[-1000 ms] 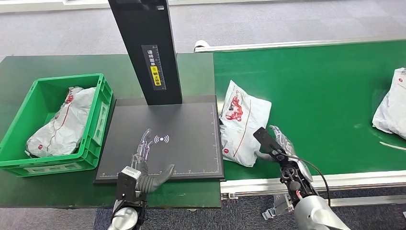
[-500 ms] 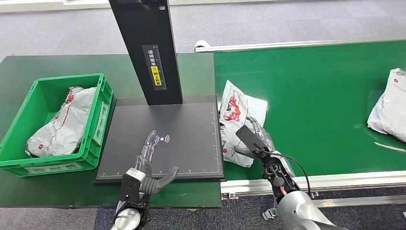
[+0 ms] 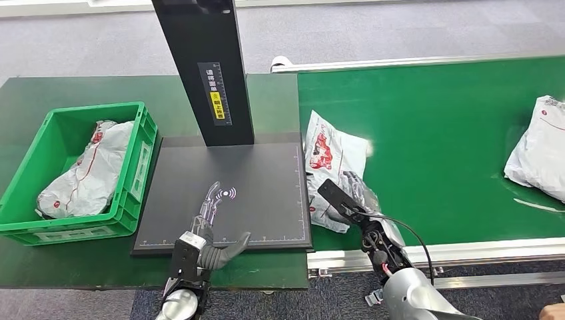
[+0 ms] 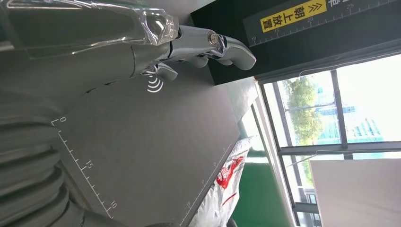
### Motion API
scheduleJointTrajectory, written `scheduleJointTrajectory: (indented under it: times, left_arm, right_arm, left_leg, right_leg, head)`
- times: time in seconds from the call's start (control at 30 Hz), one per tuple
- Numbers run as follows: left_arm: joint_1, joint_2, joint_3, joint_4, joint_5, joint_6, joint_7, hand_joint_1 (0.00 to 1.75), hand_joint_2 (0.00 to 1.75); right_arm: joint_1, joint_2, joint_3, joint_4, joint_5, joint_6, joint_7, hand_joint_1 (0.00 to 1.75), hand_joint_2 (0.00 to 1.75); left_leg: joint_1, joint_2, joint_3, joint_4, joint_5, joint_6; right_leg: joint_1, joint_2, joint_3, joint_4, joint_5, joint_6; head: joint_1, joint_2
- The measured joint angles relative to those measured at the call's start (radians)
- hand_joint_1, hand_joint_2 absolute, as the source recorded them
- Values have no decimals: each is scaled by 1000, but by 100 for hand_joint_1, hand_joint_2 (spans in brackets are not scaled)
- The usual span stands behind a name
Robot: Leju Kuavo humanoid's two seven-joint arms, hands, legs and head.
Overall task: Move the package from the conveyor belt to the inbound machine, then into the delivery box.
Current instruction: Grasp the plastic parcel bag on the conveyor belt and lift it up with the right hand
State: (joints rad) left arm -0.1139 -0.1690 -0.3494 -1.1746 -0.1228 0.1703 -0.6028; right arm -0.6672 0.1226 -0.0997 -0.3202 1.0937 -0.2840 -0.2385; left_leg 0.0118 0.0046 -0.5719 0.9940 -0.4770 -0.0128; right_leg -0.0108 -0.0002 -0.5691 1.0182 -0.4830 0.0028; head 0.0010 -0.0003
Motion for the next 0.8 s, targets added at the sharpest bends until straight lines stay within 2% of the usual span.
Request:
scheduleJointTrajectory:
  times: [0.17,0.4,0.67,0.8]
  left_arm:
    - [2,0,0,-5,0,1,5,0,175]
    - [13,5,0,-17,0,4,10,0,175]
    - [22,13,0,-24,0,1,10,0,175]
    - [25,19,-2,-23,0,-1,10,0,175]
  right_arm:
    - [0,-28,35,9,36,-4,85,0,175]
    - [-2,-66,55,20,49,-1,153,0,175]
    - [-2,-95,56,31,28,12,162,0,175]
    - [-2,-110,42,36,-17,25,125,0,175]
  left_leg:
    - [0,-1,0,0,0,0]
    - [0,-1,0,0,0,0]
    - [-1,-3,0,0,0,0]
    - [-1,-2,0,0,0,0]
  right_leg:
    - [0,0,0,0,0,0]
    - [0,0,0,0,0,0]
    - [-1,-1,1,0,0,0]
    - [-1,-1,1,0,0,0]
  head:
    - [0,0]
    - [0,0]
    - [0,0]
    - [0,0]
